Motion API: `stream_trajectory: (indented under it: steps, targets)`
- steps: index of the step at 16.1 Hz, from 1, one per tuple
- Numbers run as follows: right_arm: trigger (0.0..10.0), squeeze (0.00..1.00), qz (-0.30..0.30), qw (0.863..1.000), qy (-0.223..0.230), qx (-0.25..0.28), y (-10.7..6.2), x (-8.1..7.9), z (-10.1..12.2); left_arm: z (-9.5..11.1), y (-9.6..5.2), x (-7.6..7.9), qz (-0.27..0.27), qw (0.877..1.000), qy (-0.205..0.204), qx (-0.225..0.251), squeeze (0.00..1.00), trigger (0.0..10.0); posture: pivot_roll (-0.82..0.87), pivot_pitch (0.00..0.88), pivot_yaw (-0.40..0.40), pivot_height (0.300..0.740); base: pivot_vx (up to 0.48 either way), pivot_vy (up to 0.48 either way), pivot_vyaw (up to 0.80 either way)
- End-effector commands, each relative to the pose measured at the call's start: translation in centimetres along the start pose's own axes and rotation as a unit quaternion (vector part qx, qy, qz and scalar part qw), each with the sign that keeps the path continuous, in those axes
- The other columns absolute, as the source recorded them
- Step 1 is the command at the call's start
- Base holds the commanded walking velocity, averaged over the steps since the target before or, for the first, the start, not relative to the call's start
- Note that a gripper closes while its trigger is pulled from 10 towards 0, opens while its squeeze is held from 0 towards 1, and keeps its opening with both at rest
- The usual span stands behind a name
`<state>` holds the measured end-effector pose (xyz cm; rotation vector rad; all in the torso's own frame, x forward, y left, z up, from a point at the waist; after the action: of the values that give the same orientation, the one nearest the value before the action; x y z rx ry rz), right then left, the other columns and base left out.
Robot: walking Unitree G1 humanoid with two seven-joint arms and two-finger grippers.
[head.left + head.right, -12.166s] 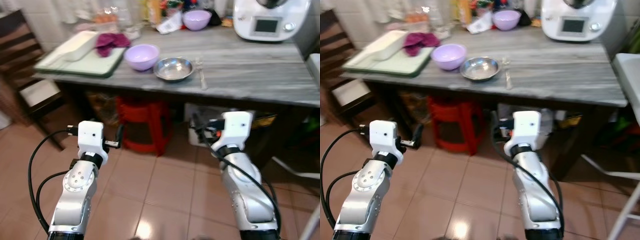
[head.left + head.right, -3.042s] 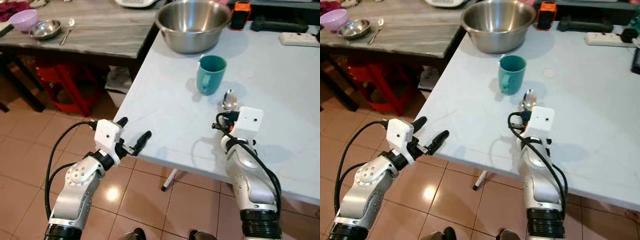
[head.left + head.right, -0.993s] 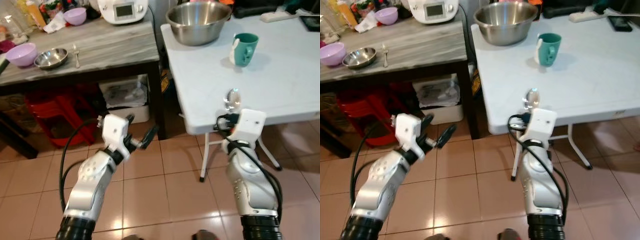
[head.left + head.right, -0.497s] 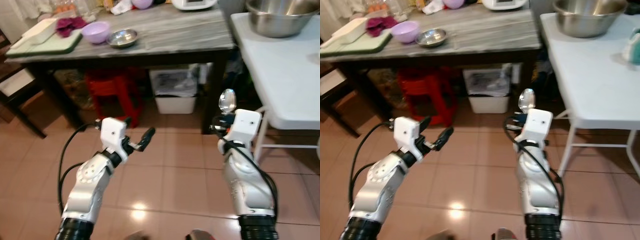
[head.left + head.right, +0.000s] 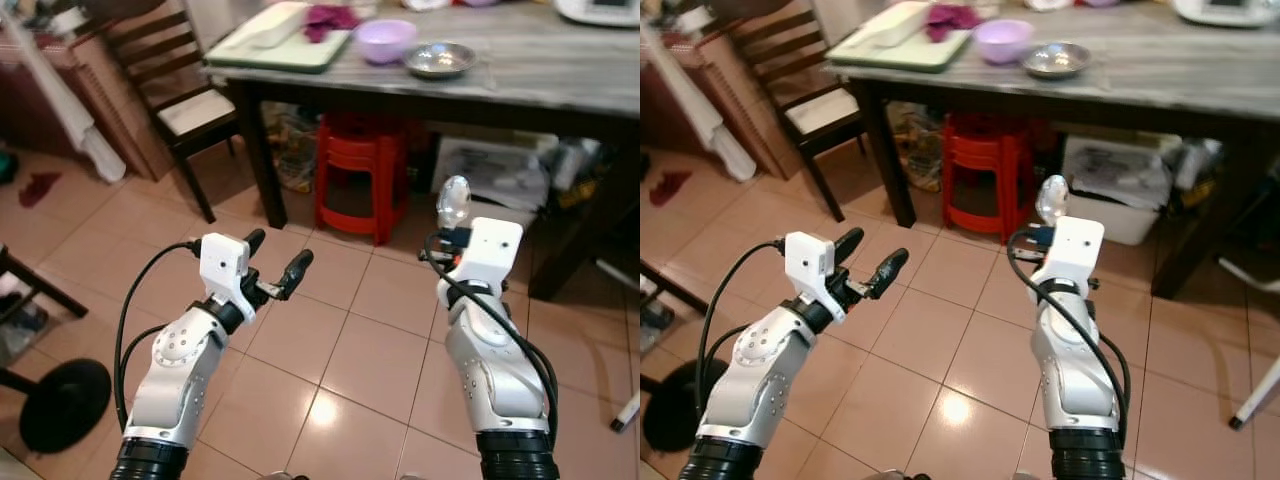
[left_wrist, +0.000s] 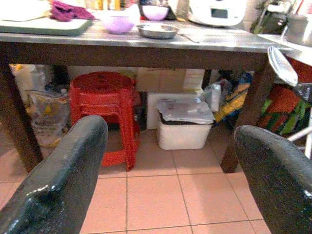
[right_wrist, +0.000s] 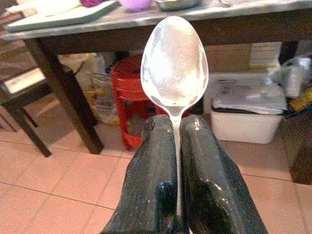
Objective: Setting the table
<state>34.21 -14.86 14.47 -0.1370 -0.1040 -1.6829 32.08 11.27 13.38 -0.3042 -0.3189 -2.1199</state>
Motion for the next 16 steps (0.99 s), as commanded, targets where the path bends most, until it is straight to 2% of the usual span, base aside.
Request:
stream_trajectory:
  steps: [1,3,11,16]
  targets:
    - [10.0,0.0,0.0,1.0,0.0,0.009,-0.1,-0.3,0.4,0.4,-0.2,-0.1,-0.003,1.0,-0.006,0.007,0.0,10.0,-0.16,0.115,0.091,0.74,0.244,0.0,0.0]
    - [10.0,0.0,-0.005,1.0,-0.001,0.004,-0.1,0.0,0.3,0.4,-0.3,-0.1,-0.001,1.0,-0.008,0.008,0.0,10.0,-0.16,0.116,0.089,0.74,0.3,0.0,-0.26]
    - [10.0,0.0,-0.011,1.0,-0.005,0.004,-0.2,0.5,0.1,0.1,-0.5,0.1,0.001,1.0,-0.016,0.01,0.0,10.0,-0.17,0.118,0.09,0.74,0.397,0.0,-0.76]
    - [10.0,0.0,-0.013,1.0,-0.012,0.008,-0.3,0.8,0.2,-0.2,-0.3,0.4,0.003,1.0,-0.021,0.012,0.0,10.0,-0.17,0.119,0.089,0.74,0.422,0.0,0.0]
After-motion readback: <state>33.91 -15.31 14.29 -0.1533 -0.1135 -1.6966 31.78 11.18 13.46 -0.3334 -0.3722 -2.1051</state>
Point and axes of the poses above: a point about 5 cm out from each wrist's last joint towards the gripper, its own y axis pointing out of the wrist towards the gripper, its own z axis along the axis of the wrist's last joint, x = y × z, the point moved 3 cm from there along y, pointing out of the wrist towards the gripper, and after that the axes turned 15 degrees about -y, right-handed, at the moved point
